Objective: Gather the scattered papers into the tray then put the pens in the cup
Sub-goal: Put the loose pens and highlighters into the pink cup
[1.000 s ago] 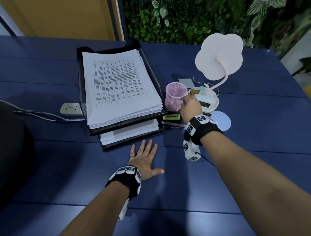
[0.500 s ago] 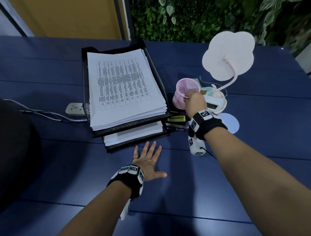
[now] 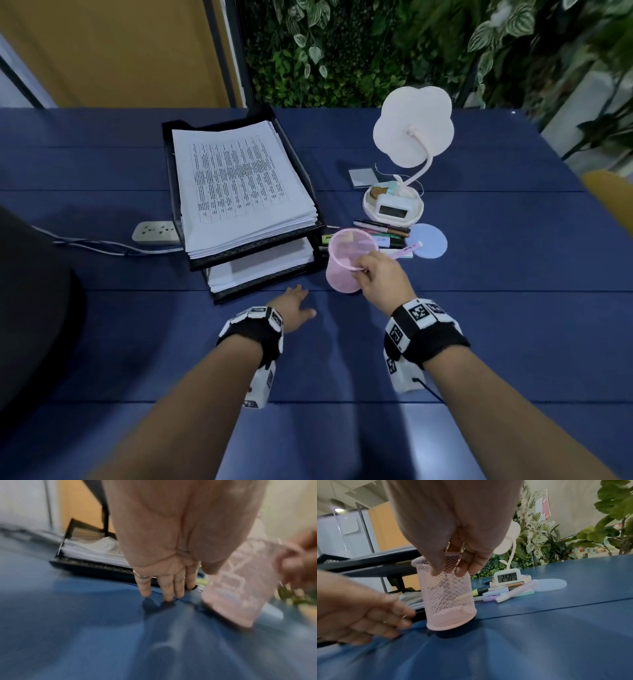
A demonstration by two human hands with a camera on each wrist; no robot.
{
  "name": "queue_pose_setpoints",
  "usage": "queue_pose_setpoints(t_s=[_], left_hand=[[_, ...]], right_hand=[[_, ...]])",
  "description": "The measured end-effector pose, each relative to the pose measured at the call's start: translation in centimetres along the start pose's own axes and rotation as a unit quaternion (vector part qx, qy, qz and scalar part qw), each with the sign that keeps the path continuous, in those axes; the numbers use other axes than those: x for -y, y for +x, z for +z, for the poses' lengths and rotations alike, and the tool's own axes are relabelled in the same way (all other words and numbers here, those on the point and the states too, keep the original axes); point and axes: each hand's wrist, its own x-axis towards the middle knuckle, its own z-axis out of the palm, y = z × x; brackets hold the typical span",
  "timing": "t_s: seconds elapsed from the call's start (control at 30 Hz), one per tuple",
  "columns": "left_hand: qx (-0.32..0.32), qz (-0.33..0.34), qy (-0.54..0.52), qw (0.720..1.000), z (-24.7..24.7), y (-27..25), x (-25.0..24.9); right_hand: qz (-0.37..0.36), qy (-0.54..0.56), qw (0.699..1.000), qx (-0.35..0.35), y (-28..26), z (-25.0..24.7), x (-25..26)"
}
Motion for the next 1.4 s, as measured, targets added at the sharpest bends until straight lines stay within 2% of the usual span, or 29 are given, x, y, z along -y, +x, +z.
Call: queue_pose_setpoints(t_s=[0.07,0.1,0.2,0.23,0.3,0.37,0.43,0.5,0.6,0.73,0.97,1.13,1.3,1.4], left_hand=[[-0.068,-0.005,-0.113,0.991,-0.7,-0.2,-0.4],[-0.101,-0.008,-0.198,0.975,-0.9,-0.3,-0.6],[-0.167,-0.022,-0.457,0.873,-1.0,-0.4,-1.4],[-0.181,-0.026,-0.492,0.851,-1.1,-0.5,-1.8],[-0.203,-0.02,-0.519,0.83,-1.2,-0.6,-2.4],[-0.223,-0.014,-0.523,0.823,-1.5,-0.6,-2.7],[-0.231,-0.011,-0.523,0.821,-1.7,-0.4,-2.6],[-0.226,-0.012,-0.529,0.818,-1.9,-0.2,-2.6],[-0.215,-0.017,-0.536,0.816,-2.4,0.1,-2.5],[-0.213,-0.021,-0.542,0.813,-2.7,0.1,-2.2],[-0.225,-0.025,-0.564,0.794,-2.9,1.2,-2.3],[-0.222,-0.027,-0.571,0.79,-2.8,1.7,-2.7],[-0.219,-0.033,-0.574,0.788,-2.9,1.4,-3.0],[-0.218,-0.033,-0.576,0.787,-2.8,1.3,-3.1]], right_hand=[[-0.001,-0.015,0.999,0.028,-1.2,0.6,0.0],[-0.008,-0.016,0.999,0.038,-1.6,0.8,-0.1],[-0.037,-0.022,0.997,0.069,-2.1,1.4,-0.2],[-0.045,-0.021,0.996,0.077,-2.1,1.6,-0.3],[-0.067,0.007,0.995,0.072,-2.2,1.6,-0.3],[-0.06,0.073,0.995,0.042,-2.1,1.4,-0.2],[0.006,0.163,0.987,0.002,-1.9,0.8,-0.1],[0.084,0.198,0.975,-0.054,-1.2,0.4,-0.5],[0.169,0.159,0.969,-0.091,0.4,0.0,-2.1],[0.234,0.018,0.972,-0.008,3.1,-0.2,-5.2],[0.207,-0.195,0.952,0.117,5.7,0.6,-7.8],[0.149,-0.279,0.945,0.084,5.4,1.3,-8.4],[0.145,-0.294,0.938,0.116,4.8,0.9,-8.4],[0.19,-0.235,0.944,0.128,4.3,0.9,-8.4]])
